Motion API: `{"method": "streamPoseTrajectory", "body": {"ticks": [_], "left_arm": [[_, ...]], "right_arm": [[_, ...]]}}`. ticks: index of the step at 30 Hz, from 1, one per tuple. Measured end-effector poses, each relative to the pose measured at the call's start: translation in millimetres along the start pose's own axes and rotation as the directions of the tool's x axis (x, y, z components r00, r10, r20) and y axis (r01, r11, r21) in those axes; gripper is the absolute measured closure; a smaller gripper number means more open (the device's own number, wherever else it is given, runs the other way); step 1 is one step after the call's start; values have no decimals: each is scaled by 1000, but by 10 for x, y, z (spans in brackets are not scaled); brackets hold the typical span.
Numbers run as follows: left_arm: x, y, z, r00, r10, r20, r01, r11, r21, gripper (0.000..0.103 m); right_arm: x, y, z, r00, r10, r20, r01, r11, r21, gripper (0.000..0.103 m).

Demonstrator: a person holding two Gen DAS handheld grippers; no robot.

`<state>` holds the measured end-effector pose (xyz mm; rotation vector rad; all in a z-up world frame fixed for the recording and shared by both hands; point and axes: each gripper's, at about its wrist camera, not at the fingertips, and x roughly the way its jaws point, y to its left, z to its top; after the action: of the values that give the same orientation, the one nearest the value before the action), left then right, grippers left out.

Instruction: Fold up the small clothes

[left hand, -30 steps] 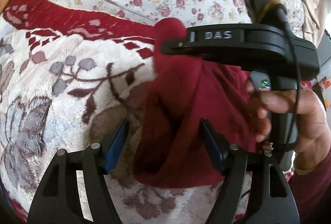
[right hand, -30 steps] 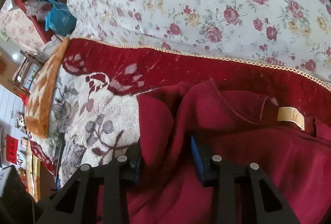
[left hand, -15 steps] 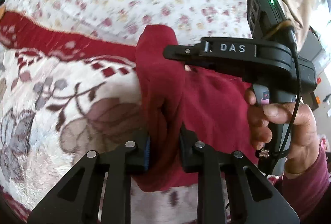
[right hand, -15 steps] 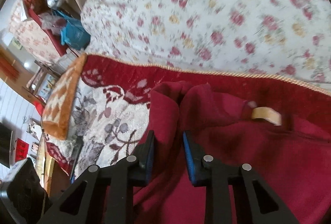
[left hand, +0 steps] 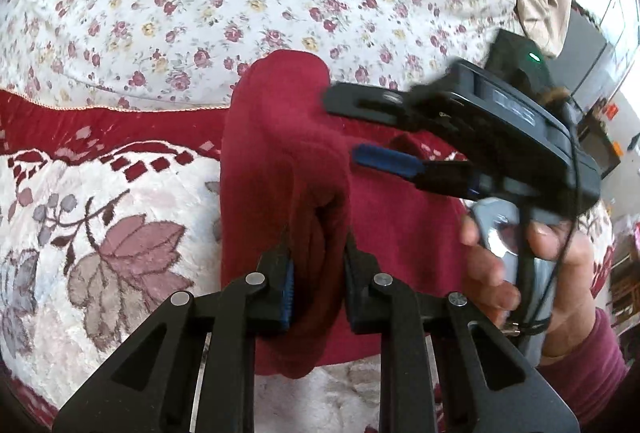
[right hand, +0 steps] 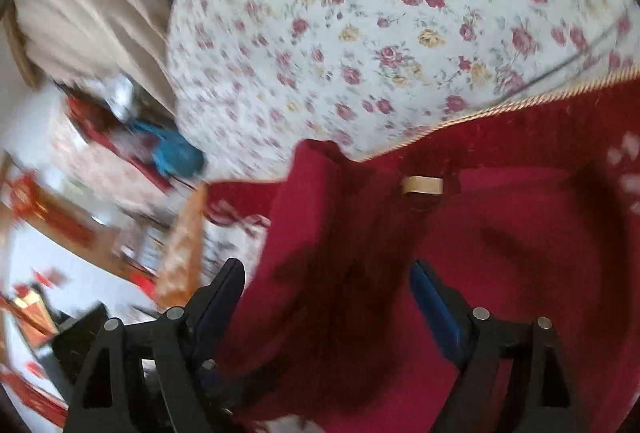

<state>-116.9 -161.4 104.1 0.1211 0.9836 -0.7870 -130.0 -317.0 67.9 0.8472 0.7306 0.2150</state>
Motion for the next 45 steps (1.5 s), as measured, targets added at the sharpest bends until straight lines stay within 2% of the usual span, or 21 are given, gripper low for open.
{"method": "streamPoseTrajectory", "body": {"ticks": [3, 4, 5, 6, 7, 9, 12, 17, 21, 23, 24, 26, 28, 31, 34, 36, 39, 41, 42, 43, 45], "left_arm": [[29, -97, -6, 1000, 20, -13, -20, 1000, 21, 85], [45, -119, -4, 1000, 25, -15, -24, 999, 24, 85], [46, -156, 0, 999, 29, -17, -29, 999, 28, 85], [47, -185, 6, 999, 30, -19, -30, 999, 29, 85], [51, -236, 21, 1000, 17, -21, -17, 999, 28, 85], [68, -331, 32, 999, -16, -29, 17, 999, 32, 85], [173, -615, 5, 997, -56, -46, 59, 997, 60, 85], [438, -1065, -77, 986, -141, -90, 148, 986, 79, 85], [666, -1216, -125, 984, -119, -131, 131, 987, 89, 85], [623, -1146, -126, 979, -139, -151, 151, 986, 72, 85], [571, -1105, -127, 978, -145, -150, 157, 985, 72, 85], [344, -952, -146, 981, -143, -133, 156, 983, 94, 83], [107, -818, -188, 988, -124, -94, 135, 983, 123, 78], [-109, -488, -241, 999, -30, -17, 32, 990, 138, 65], [-12, -217, -300, 999, 44, -24, -42, 995, 91, 65], [88, -95, -341, 998, 52, -45, -49, 997, 52, 65], [227, -15, -423, 996, 61, -68, -59, 998, 31, 65], [256, -37, -433, 996, 58, -65, -56, 998, 27, 65], [259, -45, -422, 996, 58, -66, -56, 998, 25, 65], [240, -64, -405, 997, 52, -65, -50, 998, 24, 65], [227, -87, -349, 997, 47, -58, -45, 999, 30, 65]], "right_arm": [[213, 17, 10, 1000, 20, -24, -19, 1000, 2, 20], [305, 43, 28, 999, 9, -50, -10, 1000, -7, 24], [403, 78, 38, 997, -6, -72, 5, 1000, -12, 33], [440, 97, 60, 997, -15, -78, 13, 1000, -19, 56], [432, 121, 77, 997, -29, -73, 26, 999, -36, 65], [287, 175, 87, 996, -80, -40, 75, 992, -105, 73], [-5, 144, 82, 983, -182, -16, 175, 965, -197, 77], [-480, -216, 122, 952, -306, 12, 303, 937, -176, 87], [-576, -557, 123, 925, -380, 15, 379, 918, -119, 88], [-442, -712, 67, 891, -453, -17, 448, 886, -116, 88], [-420, -754, 44, 891, -454, -19, 450, 887, -106, 88], [-485, -768, 14, 904, -428, 2, 427, 901, -72, 86], [-622, -731, -4, 912, -409, 17, 410, 911, -49, 66], [-914, -600, -125, 932, -358, 56, 360, 932, -36, 42], [-1025, -495, -319, 958, -281, 49, 283, 959, -24, 31], [-893, -455, -452, 967, -256, 6, 256, 967, -16, 29], [-643, -498, -611, 958, -281, -45, 281, 960, -9, 29], [-544, -434, -660, 949, -314, -2, 314, 948, -50, 33], [-520, -387, -669, 944, -328, 17, 329, 942, -74, 53], [-489, -316, -663, 932, -360, 28, 361, 925, -116, 68], [-479, -203, -653, 903, -427, 57, 430, 883, -191, 79]]}}
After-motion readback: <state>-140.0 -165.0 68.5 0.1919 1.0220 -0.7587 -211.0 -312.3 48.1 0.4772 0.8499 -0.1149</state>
